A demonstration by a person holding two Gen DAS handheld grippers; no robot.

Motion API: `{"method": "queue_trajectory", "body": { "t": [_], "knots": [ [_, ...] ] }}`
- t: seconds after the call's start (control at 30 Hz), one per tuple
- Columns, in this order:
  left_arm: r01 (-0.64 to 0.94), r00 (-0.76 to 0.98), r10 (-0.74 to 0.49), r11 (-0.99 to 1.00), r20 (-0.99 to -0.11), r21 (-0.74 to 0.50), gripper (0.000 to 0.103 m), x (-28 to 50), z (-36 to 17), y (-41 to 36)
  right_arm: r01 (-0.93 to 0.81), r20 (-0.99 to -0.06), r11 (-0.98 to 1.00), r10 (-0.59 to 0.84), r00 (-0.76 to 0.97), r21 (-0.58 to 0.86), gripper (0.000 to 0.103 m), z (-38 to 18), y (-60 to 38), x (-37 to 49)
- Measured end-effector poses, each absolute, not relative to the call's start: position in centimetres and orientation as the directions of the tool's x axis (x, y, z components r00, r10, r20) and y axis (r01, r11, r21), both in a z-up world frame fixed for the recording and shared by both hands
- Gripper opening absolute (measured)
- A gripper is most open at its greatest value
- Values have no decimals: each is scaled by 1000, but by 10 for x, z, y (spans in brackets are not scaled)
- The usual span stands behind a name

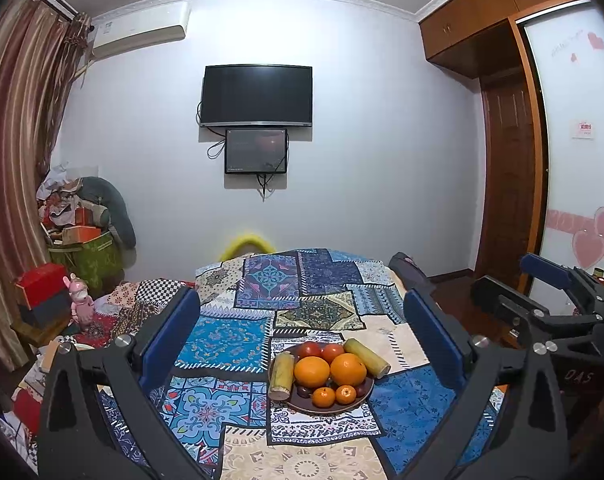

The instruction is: Organize fruits

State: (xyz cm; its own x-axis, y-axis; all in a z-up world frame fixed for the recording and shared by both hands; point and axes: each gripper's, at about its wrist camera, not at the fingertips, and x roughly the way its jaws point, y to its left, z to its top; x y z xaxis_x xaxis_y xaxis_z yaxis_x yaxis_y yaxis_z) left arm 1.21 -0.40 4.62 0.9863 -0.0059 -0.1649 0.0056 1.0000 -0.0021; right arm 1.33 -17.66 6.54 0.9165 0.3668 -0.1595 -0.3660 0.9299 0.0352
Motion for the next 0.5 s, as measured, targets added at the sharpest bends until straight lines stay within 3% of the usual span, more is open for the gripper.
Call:
{"method": "queue_trajectory", "body": {
  "t": [0.5],
  "knots": [
    [-4, 986, 5, 1000, -167, 4, 103, 13, 43, -4, -355, -166, 934, 358, 919, 46, 103, 65, -179, 18]
  ]
}}
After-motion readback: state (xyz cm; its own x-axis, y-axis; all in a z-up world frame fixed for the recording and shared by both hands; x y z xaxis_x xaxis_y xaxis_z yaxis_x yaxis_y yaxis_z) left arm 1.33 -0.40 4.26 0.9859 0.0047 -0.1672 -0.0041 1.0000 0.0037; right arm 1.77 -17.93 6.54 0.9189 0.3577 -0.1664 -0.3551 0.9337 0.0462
